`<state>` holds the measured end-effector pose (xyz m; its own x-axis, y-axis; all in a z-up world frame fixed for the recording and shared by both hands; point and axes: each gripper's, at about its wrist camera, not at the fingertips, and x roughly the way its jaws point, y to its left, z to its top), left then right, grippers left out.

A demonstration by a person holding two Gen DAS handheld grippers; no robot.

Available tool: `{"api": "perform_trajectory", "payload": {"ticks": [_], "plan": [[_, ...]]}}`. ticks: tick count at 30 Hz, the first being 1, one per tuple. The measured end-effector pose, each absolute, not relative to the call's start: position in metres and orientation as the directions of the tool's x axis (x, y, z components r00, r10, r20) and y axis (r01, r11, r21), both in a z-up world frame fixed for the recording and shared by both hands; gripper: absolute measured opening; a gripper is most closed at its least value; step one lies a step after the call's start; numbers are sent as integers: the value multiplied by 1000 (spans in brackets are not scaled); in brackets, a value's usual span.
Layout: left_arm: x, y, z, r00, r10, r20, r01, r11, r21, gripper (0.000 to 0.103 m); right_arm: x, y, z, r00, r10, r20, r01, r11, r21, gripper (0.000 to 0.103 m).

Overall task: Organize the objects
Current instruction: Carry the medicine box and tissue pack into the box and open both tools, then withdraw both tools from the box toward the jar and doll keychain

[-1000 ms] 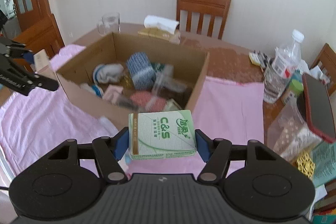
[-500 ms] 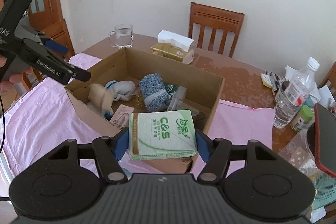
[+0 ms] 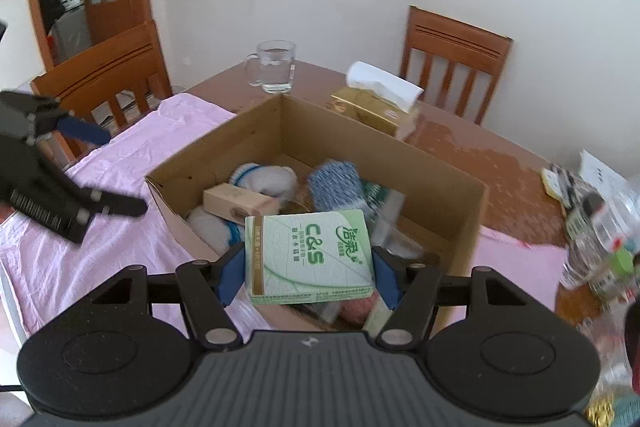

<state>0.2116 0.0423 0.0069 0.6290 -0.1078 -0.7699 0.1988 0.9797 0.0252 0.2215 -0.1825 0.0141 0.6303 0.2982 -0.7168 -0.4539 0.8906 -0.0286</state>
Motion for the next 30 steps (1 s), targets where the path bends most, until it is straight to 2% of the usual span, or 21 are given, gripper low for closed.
{"api": "perform_trajectory", "payload": {"ticks": [8,10,12,30], "plan": [[189,53,-10,618,-74,-782,165,986,37,102,256,-145,16,640,283,-714,-491,866,-97,71],[188,57,-12,613,-67,-787,147,989,30,102,261,-139,15,650,269,-711,-485,867,-116,90],[187,61,-14,609,-63,-791,130,991,21,102,263,-136,13,656,268,-705,-478,871,-113,99],[188,63,-35,594,-18,-805,51,999,16,102,236,-154,-3,638,225,-736,-419,904,-87,101]]}}
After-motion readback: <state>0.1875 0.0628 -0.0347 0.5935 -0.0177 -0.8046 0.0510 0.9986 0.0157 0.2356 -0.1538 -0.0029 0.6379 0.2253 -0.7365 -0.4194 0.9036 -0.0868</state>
